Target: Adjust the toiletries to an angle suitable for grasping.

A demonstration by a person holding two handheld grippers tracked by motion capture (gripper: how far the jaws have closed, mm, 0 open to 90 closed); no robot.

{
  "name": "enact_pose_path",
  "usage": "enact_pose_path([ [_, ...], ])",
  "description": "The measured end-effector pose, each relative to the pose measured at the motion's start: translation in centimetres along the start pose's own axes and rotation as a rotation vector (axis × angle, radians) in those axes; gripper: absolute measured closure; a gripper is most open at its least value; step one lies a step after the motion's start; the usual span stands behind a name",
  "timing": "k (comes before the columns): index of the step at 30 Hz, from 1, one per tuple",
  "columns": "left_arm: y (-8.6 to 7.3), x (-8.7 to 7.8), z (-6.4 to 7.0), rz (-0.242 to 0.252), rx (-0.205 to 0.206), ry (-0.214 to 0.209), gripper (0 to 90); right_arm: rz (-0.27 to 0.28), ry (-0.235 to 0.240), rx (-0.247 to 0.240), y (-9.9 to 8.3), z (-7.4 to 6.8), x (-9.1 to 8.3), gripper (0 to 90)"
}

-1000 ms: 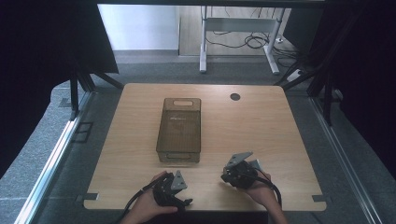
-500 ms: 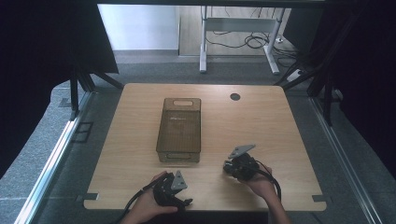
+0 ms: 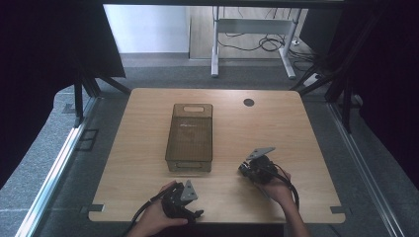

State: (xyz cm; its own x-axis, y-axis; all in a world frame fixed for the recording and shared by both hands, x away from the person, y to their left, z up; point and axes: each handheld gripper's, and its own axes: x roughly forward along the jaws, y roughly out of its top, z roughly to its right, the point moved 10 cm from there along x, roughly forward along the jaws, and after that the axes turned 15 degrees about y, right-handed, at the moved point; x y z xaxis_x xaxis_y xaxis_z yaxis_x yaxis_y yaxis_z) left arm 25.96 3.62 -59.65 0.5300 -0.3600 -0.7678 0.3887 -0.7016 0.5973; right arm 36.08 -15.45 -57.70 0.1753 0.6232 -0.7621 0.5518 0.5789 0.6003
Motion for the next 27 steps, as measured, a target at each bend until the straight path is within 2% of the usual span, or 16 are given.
enact_pose_path([
  [5,0.0,-0.1,0.0,0.002,0.000,0.001,17.8,0.021,-0.023,0.035,-0.2,0.7,-0.4,90.0],
  [10,0.0,0.0,-0.1,0.000,0.001,0.000,17.9,0.025,-0.028,0.028,-0.2,0.7,-0.5,90.0],
  [15,0.1,-0.1,0.0,0.006,-0.001,0.003,17.8,0.057,-0.026,0.020,0.0,0.1,-1.2,87.2],
  [19,0.4,-0.5,-0.2,0.024,-0.005,0.015,17.9,0.075,-0.030,0.005,-0.3,-0.6,-2.0,80.2],
  [20,0.5,-0.6,-0.3,0.028,-0.008,0.015,17.9,0.080,-0.036,-0.006,-0.7,-0.9,-2.5,72.0],
  [21,0.5,-0.7,-0.3,0.028,-0.009,0.017,17.9,0.080,-0.036,-0.006,-0.7,-0.9,-2.5,72.0],
  [22,0.5,-0.7,-0.4,0.029,-0.009,0.018,18.0,0.096,-0.065,0.000,-0.9,-0.8,-3.1,59.2],
  [25,0.5,-0.5,-0.3,0.027,-0.008,0.017,17.9,0.104,-0.087,0.025,-1.2,-0.6,-3.7,47.7],
  [27,0.5,-0.5,0.0,0.025,-0.005,0.013,18.0,0.108,-0.100,0.037,-1.3,-0.4,-3.9,45.1],
])
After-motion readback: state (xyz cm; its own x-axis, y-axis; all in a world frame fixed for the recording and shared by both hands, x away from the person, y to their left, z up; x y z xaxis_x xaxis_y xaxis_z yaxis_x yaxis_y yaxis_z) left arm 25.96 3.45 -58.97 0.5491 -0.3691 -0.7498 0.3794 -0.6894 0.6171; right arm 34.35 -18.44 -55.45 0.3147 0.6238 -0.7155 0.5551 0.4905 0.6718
